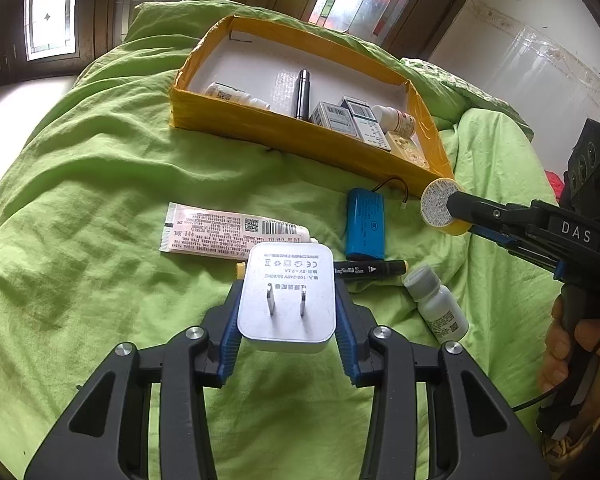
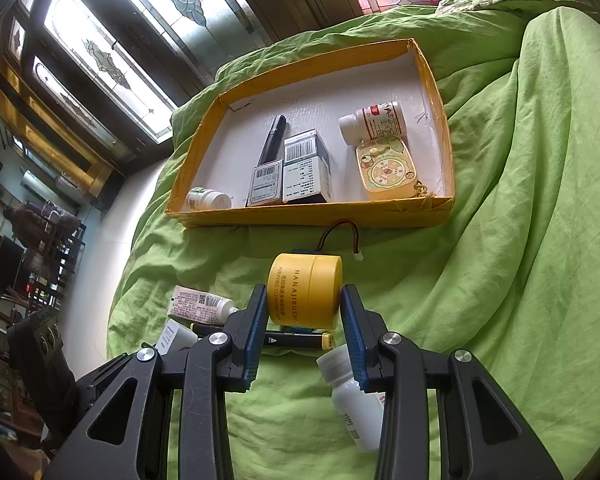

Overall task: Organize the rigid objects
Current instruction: 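Lift the white charger and yellow jar above the duvet, then carry the charger and yellow jar over the tray and lower them inside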

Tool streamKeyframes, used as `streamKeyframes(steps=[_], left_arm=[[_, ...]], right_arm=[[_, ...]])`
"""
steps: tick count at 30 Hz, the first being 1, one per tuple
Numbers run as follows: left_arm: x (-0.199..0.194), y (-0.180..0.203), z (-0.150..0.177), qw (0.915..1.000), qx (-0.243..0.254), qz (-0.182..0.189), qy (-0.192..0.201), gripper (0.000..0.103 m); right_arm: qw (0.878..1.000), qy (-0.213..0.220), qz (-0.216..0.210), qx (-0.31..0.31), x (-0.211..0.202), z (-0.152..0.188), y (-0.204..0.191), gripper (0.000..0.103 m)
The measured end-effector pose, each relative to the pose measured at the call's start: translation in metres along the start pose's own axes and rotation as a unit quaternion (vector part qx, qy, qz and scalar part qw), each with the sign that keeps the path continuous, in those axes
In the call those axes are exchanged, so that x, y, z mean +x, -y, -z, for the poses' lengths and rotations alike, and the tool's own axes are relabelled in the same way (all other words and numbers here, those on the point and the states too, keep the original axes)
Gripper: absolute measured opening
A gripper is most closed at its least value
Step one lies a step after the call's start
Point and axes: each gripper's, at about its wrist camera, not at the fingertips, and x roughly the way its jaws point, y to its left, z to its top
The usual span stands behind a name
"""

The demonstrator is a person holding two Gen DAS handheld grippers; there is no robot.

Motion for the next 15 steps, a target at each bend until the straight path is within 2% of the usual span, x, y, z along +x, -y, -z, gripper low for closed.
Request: streamKeyframes(steps=[15], left_arm=[[-0.012,0.001,-0.005,0.9997,-0.001,0.018,0.018,0.039]], right_arm=[[1.0,0.012,0.0,0.004,-0.006,-0.006,-0.001,0.033]])
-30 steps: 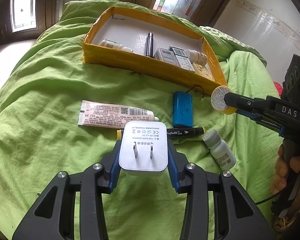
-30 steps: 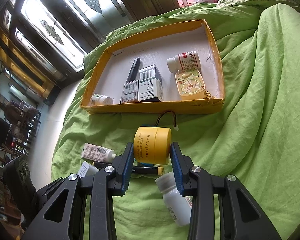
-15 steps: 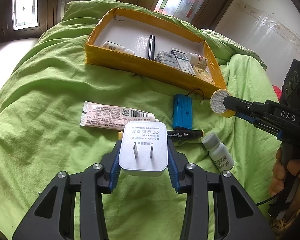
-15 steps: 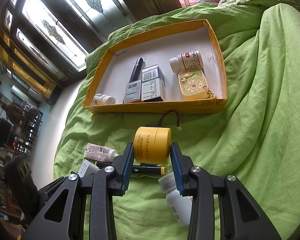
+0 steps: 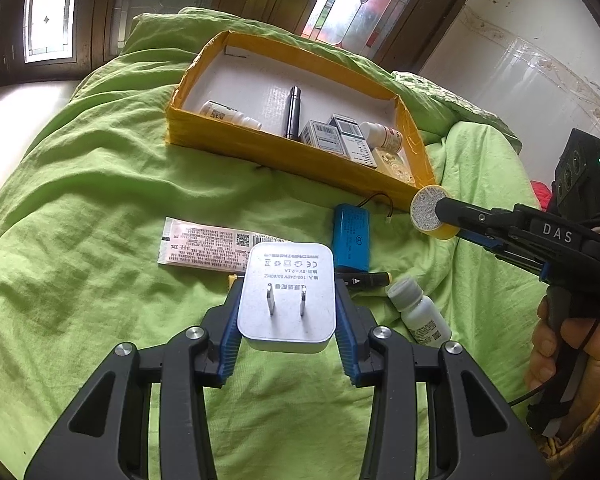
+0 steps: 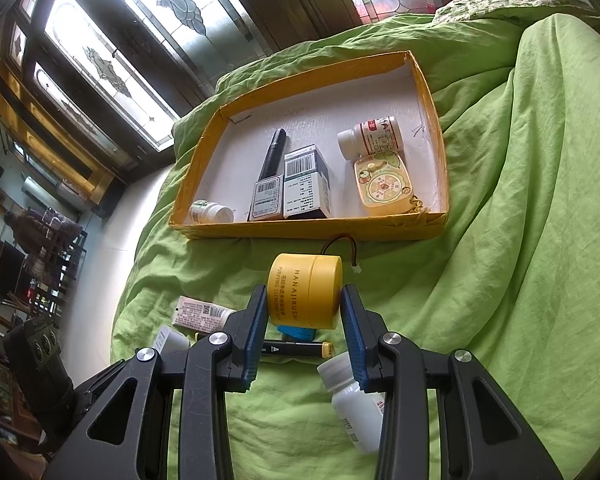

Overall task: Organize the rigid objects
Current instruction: 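Carry the charger and yellow jar over the tray and lower them inside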

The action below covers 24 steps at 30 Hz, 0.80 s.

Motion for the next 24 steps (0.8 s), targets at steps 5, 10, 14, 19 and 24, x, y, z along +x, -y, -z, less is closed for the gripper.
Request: streamKeyframes(steps=[5,10,14,19,24], left_arm=[[-0.005,-0.001,-0.001,0.9999,-0.004,0.005,0.008,0.039],[-0.011,-0.005,-0.003,0.9997,-0.01,0.008,0.021,0.039],[-0.007,-0.008,-0.007,0.9997,-0.015,0.007,0.017,0.039],[-0.011,-0.006,-0.024,0.9994,-0.016,0.006,0.03,0.039],[-0.005,-0.002,-0.054,0.999,-0.01,0.006,0.042,0.039]], right_arm=[[1.0,-0.007,0.007,0.002,0.002,-0.001,0.002,0.033],[1.0,0.005,0.006,0.011,-0.006,-0.013,0.003,0.033],[0.999,0.032,0.008,0.032,-0.019,-0.029,0.012,0.033],[0.995,0.059,-0.01,0.079,-0.025,-0.059,0.026,0.033],[0.993,0.077,-0.017,0.083,-0.022,-0.087,0.021,0.033]])
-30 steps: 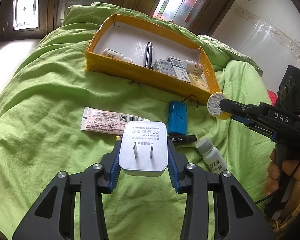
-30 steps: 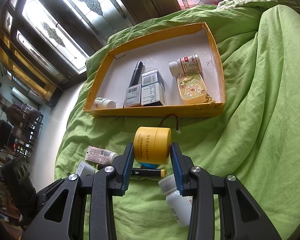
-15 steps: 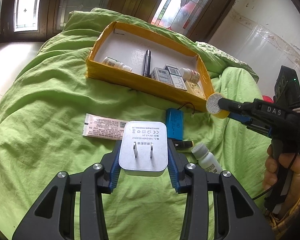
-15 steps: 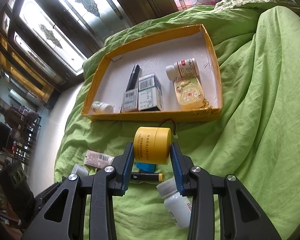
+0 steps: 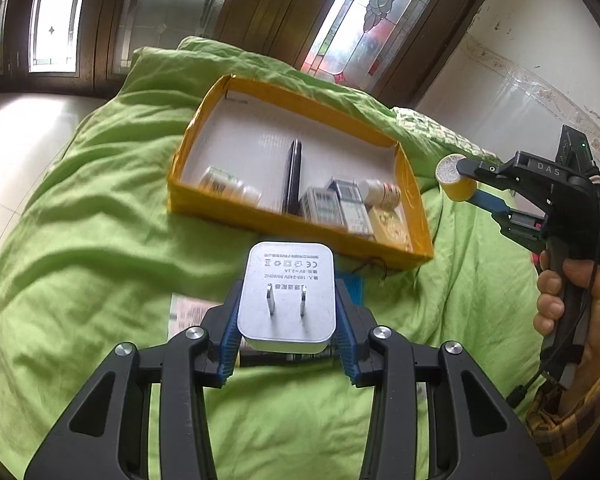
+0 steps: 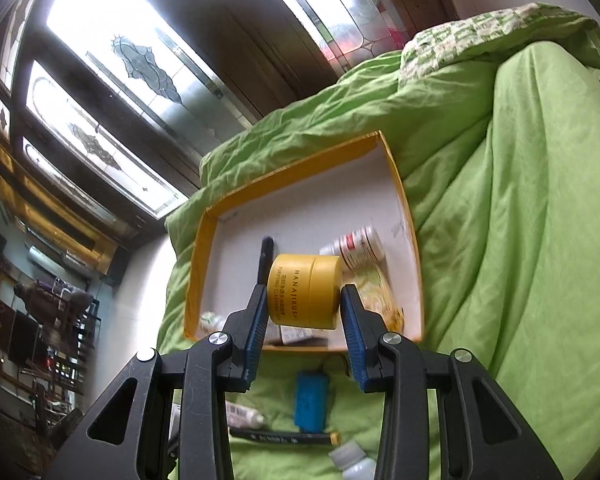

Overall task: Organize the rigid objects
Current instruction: 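Carry the charger and yellow jar over the tray and lower them inside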

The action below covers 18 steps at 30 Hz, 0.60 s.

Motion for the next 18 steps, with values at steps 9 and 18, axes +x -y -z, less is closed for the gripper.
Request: streamKeyframes(steps=[9,18], left_arm=[[0.044,0.002,-0.057,0.9998,0.012,-0.014,0.001,0.039],[0.081,-0.008,-0.097,0.9988,0.018,-0.045,0.0,0.039]], right_arm=[[1.0,-0.019,0.004,-0.022,0.029,-0.01,-0.009,0.033],[0.998,-0.053,-0.004,-0.025,0.073,-0.017,-0.011,0.033]])
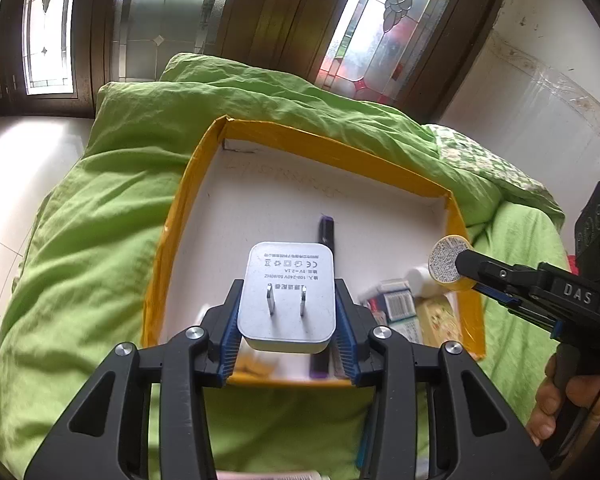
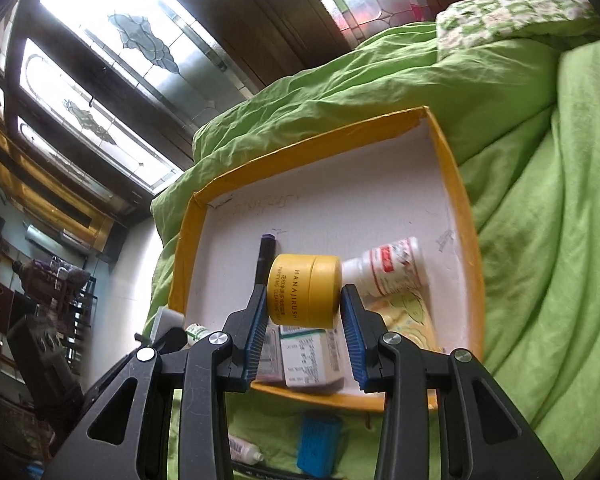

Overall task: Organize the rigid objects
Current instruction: 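Carry the charger and yellow jar over the tray and lower them inside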

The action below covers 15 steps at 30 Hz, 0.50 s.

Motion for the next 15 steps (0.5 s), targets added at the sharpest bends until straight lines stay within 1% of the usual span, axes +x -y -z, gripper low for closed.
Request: streamKeyframes(steps=[3,5,7,10,15], left_arm=[[0.014,-0.003,-0.009,0.9999,0.005,-0.01,-0.004,0.039],[0.023,-0.006,-0.012,0.9998,0.006,-0.016,-0.007,0.039],[0.031,-0.011,-0.013,0.9997,0.003,-0.02,-0.011,0.039],[0.041,-0.016,-0.011,0.9995,0.003,-0.026,-0.018,0.039],[0.05,-0.021,-0.006,0.9991,0.005,-0.036,-0.019,0.039]], right_arm=[[1.0,0.005,-0.002,-0.014,0.009,-0.011,-0.004,0.033],[1.0,0.013,0.011,-0.021,0.014,-0.021,-0.002,0.033],[0.999,0.018,0.035,-0.028,0.018,-0.032,0.004,0.033],[0.998,0.008,0.058,-0.02,0.027,-0.043,0.021,0.033],[0.997,-0.004,0.072,-0.007,0.035,-0.044,0.044,0.033]])
